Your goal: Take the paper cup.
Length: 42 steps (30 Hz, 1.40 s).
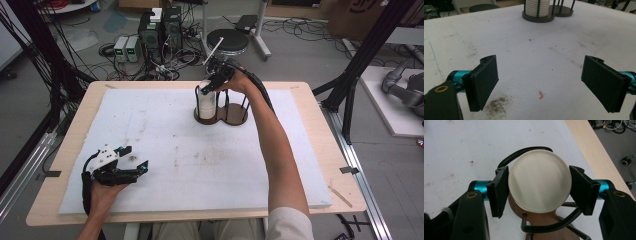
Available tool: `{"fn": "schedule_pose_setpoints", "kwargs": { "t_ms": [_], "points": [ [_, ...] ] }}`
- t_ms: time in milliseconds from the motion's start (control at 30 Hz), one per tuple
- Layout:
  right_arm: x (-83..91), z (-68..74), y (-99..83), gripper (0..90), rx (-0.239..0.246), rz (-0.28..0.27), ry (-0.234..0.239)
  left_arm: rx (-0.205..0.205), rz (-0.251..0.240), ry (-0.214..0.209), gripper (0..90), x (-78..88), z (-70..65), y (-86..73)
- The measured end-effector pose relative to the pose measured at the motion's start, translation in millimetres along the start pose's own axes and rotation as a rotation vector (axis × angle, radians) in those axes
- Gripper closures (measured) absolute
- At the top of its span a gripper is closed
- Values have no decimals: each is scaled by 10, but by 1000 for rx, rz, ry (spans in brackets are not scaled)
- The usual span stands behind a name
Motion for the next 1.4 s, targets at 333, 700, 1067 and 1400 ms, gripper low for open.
{"fn": "schedule_pose_setpoints", "kwargs": {
  "t_ms": [333,700,1067,1400],
  "points": [
    [355,0,62,378,-25,-100,-24,-6,3,0,140,-1,-3,1],
    [753,38,289,378,-7,-125,-66,-9,-1,2,140,-1,-4,0],
    [832,66,332,378,3,-131,-74,-6,-3,-1,140,-1,0,-1],
    [1108,374,39,377,-17,-248,-53,-4,-11,-2,140,5,-4,-2]
  ]
}}
Point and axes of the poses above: each handheld gripper's, and its own axes: x roughly backward along the jaws, y roughly out of its top, z roughly to its left, the point moved 2 cm from there along -x, roughly forward along the jaws, and after that the axes turned 6 degrees about -z, right-handed, at the moved point
